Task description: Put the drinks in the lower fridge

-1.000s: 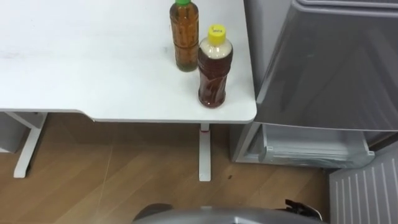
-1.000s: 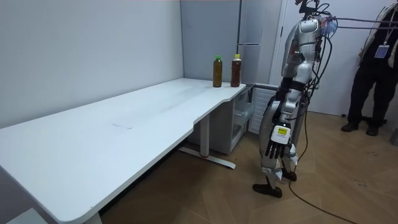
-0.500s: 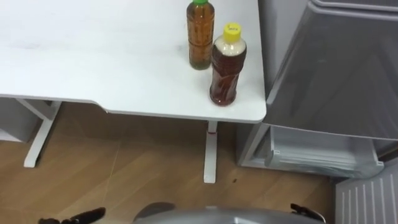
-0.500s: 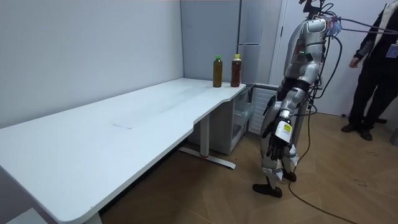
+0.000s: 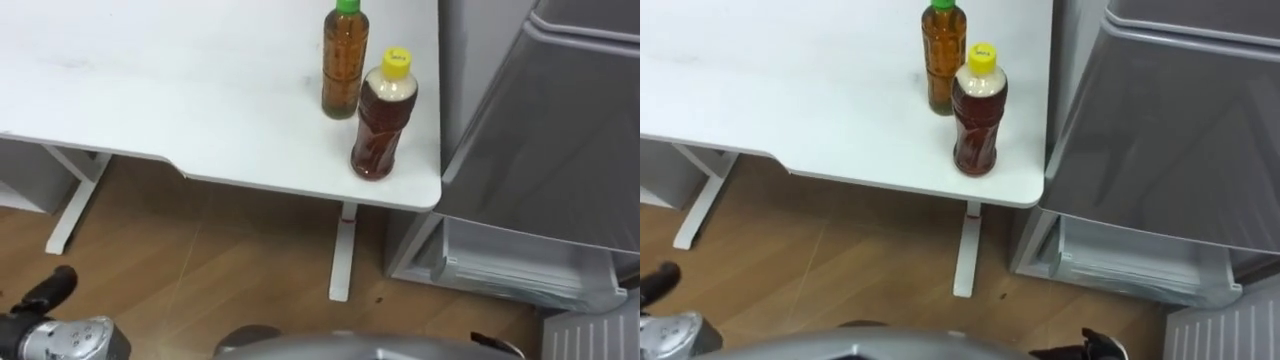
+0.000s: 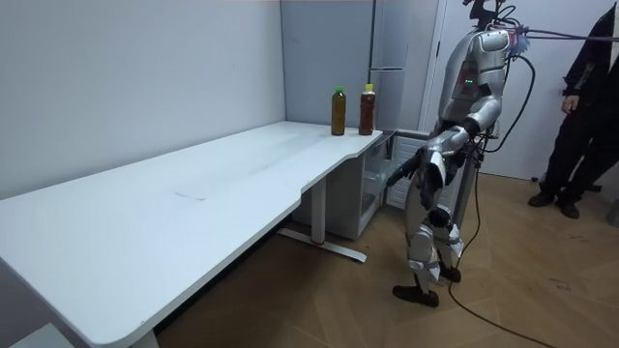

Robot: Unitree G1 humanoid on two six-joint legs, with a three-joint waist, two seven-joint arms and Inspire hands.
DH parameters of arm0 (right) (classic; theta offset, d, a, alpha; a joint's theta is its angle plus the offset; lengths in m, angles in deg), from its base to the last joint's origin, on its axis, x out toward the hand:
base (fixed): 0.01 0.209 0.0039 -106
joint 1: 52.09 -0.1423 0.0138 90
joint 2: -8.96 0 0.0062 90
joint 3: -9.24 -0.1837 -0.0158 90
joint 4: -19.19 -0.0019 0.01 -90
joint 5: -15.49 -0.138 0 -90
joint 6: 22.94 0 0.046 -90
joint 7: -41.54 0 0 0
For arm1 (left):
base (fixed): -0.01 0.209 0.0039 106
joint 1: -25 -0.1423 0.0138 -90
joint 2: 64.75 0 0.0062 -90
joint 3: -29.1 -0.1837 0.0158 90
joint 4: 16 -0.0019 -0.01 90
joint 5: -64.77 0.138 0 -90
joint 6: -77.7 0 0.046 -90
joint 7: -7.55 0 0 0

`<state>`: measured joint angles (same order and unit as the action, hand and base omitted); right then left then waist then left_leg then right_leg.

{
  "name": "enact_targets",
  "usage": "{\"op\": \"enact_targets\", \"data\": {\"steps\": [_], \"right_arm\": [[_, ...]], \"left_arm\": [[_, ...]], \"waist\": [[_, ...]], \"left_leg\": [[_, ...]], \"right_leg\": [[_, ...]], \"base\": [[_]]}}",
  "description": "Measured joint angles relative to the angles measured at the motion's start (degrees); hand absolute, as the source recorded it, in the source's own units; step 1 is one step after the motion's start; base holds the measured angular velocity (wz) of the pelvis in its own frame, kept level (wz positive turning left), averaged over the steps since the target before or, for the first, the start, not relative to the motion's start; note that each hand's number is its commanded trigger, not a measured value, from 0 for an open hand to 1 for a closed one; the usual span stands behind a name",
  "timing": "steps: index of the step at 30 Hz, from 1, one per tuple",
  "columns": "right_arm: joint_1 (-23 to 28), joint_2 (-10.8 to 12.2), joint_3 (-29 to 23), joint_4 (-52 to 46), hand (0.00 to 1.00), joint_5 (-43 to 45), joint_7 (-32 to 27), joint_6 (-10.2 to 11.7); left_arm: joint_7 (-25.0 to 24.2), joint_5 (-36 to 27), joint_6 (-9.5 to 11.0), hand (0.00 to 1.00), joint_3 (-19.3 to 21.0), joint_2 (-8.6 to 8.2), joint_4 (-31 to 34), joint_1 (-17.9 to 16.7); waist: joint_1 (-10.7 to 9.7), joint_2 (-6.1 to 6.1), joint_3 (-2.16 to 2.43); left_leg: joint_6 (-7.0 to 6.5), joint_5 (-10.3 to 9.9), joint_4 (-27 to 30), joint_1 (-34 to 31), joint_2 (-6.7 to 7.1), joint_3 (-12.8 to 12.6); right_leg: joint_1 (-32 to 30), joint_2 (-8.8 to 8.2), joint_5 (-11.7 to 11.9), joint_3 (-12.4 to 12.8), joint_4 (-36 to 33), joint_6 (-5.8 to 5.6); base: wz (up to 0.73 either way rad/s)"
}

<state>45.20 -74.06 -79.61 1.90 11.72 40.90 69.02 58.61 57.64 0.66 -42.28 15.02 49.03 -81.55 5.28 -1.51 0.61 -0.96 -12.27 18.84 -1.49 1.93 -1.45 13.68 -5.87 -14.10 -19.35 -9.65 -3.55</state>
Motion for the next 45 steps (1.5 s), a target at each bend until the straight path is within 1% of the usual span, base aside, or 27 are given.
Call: {"op": "enact_targets", "data": {"steps": [2,3,4,5,6,7,8,10,12,13,14,16,17,18,19,20,21,23,25,26,27,28,32,36,38,42,45], "right_arm": [[-0.02,-0.04,-0.01,-0.24,0.0,0.05,0.16,0.16],[0.0,-0.04,-0.01,-0.25,0.0,0.08,0.26,0.32],[0.12,-0.04,-0.01,-0.24,0.0,0.09,0.58,0.72],[0.11,-0.07,-0.02,-0.13,0.0,0.13,0.73,1.01],[0.11,-0.11,-0.02,-0.06,0.0,0.11,0.75,1.13],[-0.06,-0.2,-0.02,0.3,0.0,0.11,0.8,1.24],[-0.19,-0.23,-0.02,0.54,0.0,0.08,0.84,1.33],[-0.52,-0.24,-0.04,1.02,0.0,0.01,1.06,1.9],[-0.58,-0.44,-0.01,1.14,0.0,0.02,2.01,2.27],[-0.62,-0.54,0.02,1.14,0.0,0.01,2.31,2.27],[-0.7,-0.67,0.21,1.12,0.0,-0.02,2.92,2.26],[-0.86,-0.67,0.38,1.08,0.0,-0.15,3.32,2.31],[-1.16,-0.66,0.9,1.08,0.0,-0.14,3.3,2.31],[-1.39,-0.65,1.24,1.08,0.0,-0.15,3.32,2.31],[-1.87,-0.55,1.92,1.11,0.0,-0.15,3.33,2.37],[-2.22,-0.34,2.17,1.19,0.0,-0.14,3.33,2.58],[-2.28,-0.22,2.22,1.21,0.0,-0.14,3.35,2.78],[-2.28,0.17,2.25,1.38,0.0,-0.09,3.4,3.62],[-2.39,0.19,2.12,1.69,0.0,-0.09,3.57,3.69],[-2.66,0.11,2.13,2.17,0.0,-0.07,4.05,3.76],[-3.21,0.02,2.13,3.0,0.0,0.11,4.46,3.73],[-3.47,-0.03,2.13,3.27,0.0,0.22,4.58,3.73],[-4.15,-0.21,2.2,3.51,0.0,1.27,4.9,3.7],[-4.14,-0.32,2.21,3.55,0.0,1.87,5.07,3.6],[-4.11,-0.37,2.24,3.56,0.0,2.11,5.08,3.57],[-4.11,-0.43,2.28,3.59,0.0,2.08,5.09,3.57],[-4.12,-0.49,2.27,3.61,0.0,2.08,5.09,3.57]], "left_arm": [[-0.16,2.41,1.63,0.0,-1.49,0.17,5.26,0.31],[-0.32,3.09,1.8,0.0,-1.74,0.21,6.51,0.41],[-0.73,4.1,1.81,0.0,-2.21,0.16,10.38,0.37],[-0.99,5.28,1.85,0.0,-2.77,0.18,14.82,0.37],[-1.3,5.8,2.1,0.0,-3.05,0.2,16.94,0.38],[-2.27,7.18,2.25,0.0,-3.37,0.18,20.88,0.45],[-3.27,8.04,2.49,0.0,-3.92,0.21,24.77,0.45],[-5.45,7.99,2.73,0.0,-4.79,0.31,28.97,0.48],[-8.77,7.77,2.73,0.0,-6.99,0.31,34.37,0.49],[-9.66,7.77,2.73,0.0,-7.57,0.33,35.55,0.5],[-11.82,7.75,2.76,0.0,-8.42,0.38,37.07,0.52],[-14.81,7.46,2.8,0.0,-9.86,0.48,37.75,0.71],[-16.94,6.17,2.77,0.0,-11.09,0.48,38.21,0.91],[-17.87,5.46,2.77,0.0,-11.78,0.47,38.64,0.9],[-19.87,4.18,2.77,0.0,-12.88,0.49,39.33,0.91],[-22.17,2.51,2.77,0.0,-13.83,0.51,39.7,0.96],[-23.28,1.82,2.77,0.0,-14.34,0.55,39.69,1.04],[-27.87,-0.35,2.68,0.0,-15.8,0.49,39.7,1.13],[-30.68,-2.01,2.48,0.0,-16.68,0.45,39.78,1.43],[-32.59,-2.32,2.42,0.0,-17.06,0.45,39.79,1.63],[-34.25,-2.34,2.36,0.0,-17.57,0.53,39.8,1.88],[-35.07,-2.34,2.36,0.0,-17.78,0.55,39.81,2.0],[-41.18,-2.31,1.89,0.0,-19.55,0.69,39.81,2.68],[-45.37,-2.29,0.38,0.0,-20.72,1.07,39.8,2.68],[-47.61,-2.39,-0.26,0.0,-21.14,2.02,39.79,2.67],[-51.3,-4.07,-0.53,0.0,-21.12,2.81,39.8,2.68],[-53.11,-5.22,-0.6,0.0,-21.09,2.85,39.8,2.67]], "waist": [[-0.04,-0.14,-0.24],[-0.05,-0.09,-0.22],[-0.08,-0.01,-0.18],[-0.09,-0.21,-0.3],[-0.08,-0.32,-0.36],[-0.13,-0.19,-0.35],[-0.13,-0.15,-0.58],[-0.47,-0.05,-0.66],[-0.6,-0.07,-0.68],[-0.59,-0.11,-0.7],[-0.52,-0.19,-0.71],[-0.74,-0.43,-0.79],[-1.38,-0.41,-0.71],[-1.58,-0.56,-0.87],[-1.92,-0.73,-1.01],[-2.11,-0.96,-1.04],[-2.14,-1.05,-1.05],[-2.23,-1.3,-1.09],[-2.45,-1.19,-1.16],[-2.51,-1.16,-1.14],[-3.02,-1.09,-1.13],[-3.15,-1.06,-1.1],[-3.53,-0.71,-0.96],[-3.64,-0.76,-0.96],[-3.6,-0.76,-0.96],[-3.64,-0.61,-0.98],[-3.62,-0.48,-1.02]], "left_leg": [[0.04,0.06,0.0,-0.2,0.0,0.06],[0.04,0.07,0.0,-0.2,0.0,0.09],[0.06,0.08,0.03,-0.27,-0.01,0.15],[0.07,0.09,0.1,-0.46,-0.03,0.21],[0.07,0.09,0.14,-0.63,-0.03,0.21],[0.07,0.08,0.43,-1.04,-0.03,0.15],[0.06,0.08,0.41,-1.07,-0.01,0.1],[0.05,0.08,0.43,-1.16,0.07,0.18],[0.06,0.08,0.41,-1.38,0.07,0.24],[0.06,0.09,0.41,-1.42,0.06,0.24],[0.06,0.09,0.37,-1.46,0.06,0.24],[0.05,0.09,0.54,-1.68,0.05,0.23],[0.04,0.1,0.71,-1.81,0.05,0.27],[0.01,0.11,0.81,-1.86,0.06,0.29],[0.01,0.13,0.85,-1.87,0.04,0.28],[0.01,0.13,0.85,-1.86,0.02,0.26],[0.01,0.13,0.83,-1.86,-0.01,0.21],[0.0,0.12,0.8,-1.85,-0.06,0.09],[-0.01,0.12,0.89,-1.95,-0.07,0.14],[-0.01,0.12,0.88,-1.95,-0.09,0.15],[0.0,0.13,0.88,-1.94,-0.09,0.25],[0.0,0.15,0.88,-1.93,-0.09,0.28],[0.01,0.18,0.79,-1.78,-0.16,0.22],[0.02,0.2,0.73,-1.68,-0.16,-0.05],[0.02,0.2,0.92,-1.58,-0.15,-0.15],[0.02,0.19,0.73,-1.27,-0.15,-0.25],[0.02,0.19,0.82,-1.31,-0.17,-0.26]], "right_leg": [[-0.07,0.03,0.0,-0.12,0.08,0.0],[-0.06,0.05,0.0,-0.12,0.09,0.0],[-0.07,0.09,0.0,-0.13,0.1,0.0],[-0.2,0.12,0.0,-0.23,0.11,0.0],[-0.3,0.12,0.0,-0.38,0.11,0.0],[-0.52,0.12,0.0,-0.65,0.11,0.0],[-0.55,0.11,0.0,-0.7,0.12,0.0],[-0.55,0.1,0.0,-0.98,0.13,0.0],[-0.78,0.1,0.0,-1.04,0.14,0.0],[-0.81,0.1,0.0,-1.06,0.15,0.0],[-0.81,0.1,0.0,-1.16,0.15,0.0],[-0.77,0.1,0.0,-1.37,0.15,0.0],[-0.77,0.12,0.0,-1.43,0.19,0.0],[-0.76,0.13,0.0,-1.49,0.22,0.0],[-0.77,0.15,0.0,-1.5,0.24,0.0],[-0.77,0.16,0.0,-1.49,0.22,0.0],[-0.77,0.17,0.0,-1.47,0.22,0.0],[-0.84,0.18,0.01,-1.14,0.21,0.0],[-0.93,0.18,0.04,-1.13,0.21,0.01],[-0.98,0.18,0.04,-1.13,0.21,0.01],[-1.0,0.19,0.04,-1.08,0.17,0.02],[-1.01,0.19,0.04,-1.07,0.13,0.01],[-1.08,0.2,0.04,-0.64,0.11,0.02],[-1.08,0.21,0.04,-0.31,0.1,0.02],[-1.09,0.21,0.04,0.3,0.1,0.02],[-0.92,0.21,0.04,0.76,0.08,0.02],[-0.84,0.2,0.04,0.49,0.07,0.02]], "base": [[0.0],[0.0],[0.0],[0.03],[0.04],[0.0],[0.0],[0.04],[0.02],[0.0],[0.0],[0.03],[0.07],[0.05],[0.0],[0.0],[0.0],[-0.04],[0.0],[0.0],[0.0],[0.0],[-0.03],[0.0],[0.0],[-0.01],[0.0]]}}
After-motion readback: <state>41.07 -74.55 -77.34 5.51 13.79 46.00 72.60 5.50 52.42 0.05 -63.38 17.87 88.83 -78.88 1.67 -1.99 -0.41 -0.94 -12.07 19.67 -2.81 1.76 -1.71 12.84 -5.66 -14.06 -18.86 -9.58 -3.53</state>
